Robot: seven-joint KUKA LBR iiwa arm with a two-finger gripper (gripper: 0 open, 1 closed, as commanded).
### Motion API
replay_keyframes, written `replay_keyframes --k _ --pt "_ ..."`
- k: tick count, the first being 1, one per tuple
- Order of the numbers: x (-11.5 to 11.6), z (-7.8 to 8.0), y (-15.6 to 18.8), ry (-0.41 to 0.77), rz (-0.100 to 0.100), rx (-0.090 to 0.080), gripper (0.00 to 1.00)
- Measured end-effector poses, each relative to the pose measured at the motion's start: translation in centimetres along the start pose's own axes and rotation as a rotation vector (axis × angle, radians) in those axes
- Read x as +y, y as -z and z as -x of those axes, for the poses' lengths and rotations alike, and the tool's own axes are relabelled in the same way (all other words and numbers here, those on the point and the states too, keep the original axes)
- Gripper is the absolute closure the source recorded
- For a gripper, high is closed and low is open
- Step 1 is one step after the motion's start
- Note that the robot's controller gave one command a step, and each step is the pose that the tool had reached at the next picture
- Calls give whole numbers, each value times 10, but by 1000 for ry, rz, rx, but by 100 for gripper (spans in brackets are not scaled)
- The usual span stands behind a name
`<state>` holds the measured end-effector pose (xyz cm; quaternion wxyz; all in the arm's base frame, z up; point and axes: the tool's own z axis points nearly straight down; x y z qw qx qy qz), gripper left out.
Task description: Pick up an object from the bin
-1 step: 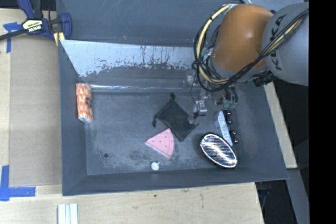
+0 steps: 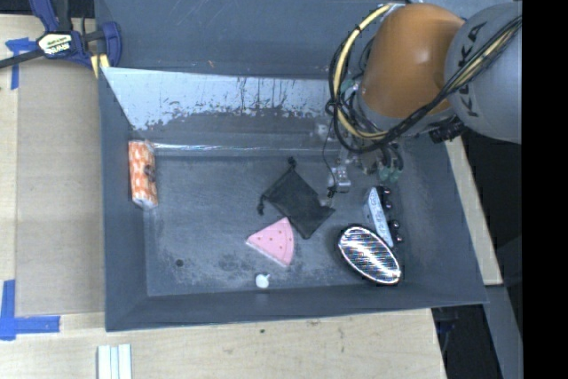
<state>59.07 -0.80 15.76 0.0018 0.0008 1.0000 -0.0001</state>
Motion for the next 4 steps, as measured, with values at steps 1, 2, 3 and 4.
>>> replay_keyframes --k 1,2,3,4 --pt "20 3 -77 -93 1 2 0" --pt "31 15 -85 -100 0 -10 100" --pt "31 15 -85 -100 0 -10 100" --pt "39 23 110 -95 1 -18 100"
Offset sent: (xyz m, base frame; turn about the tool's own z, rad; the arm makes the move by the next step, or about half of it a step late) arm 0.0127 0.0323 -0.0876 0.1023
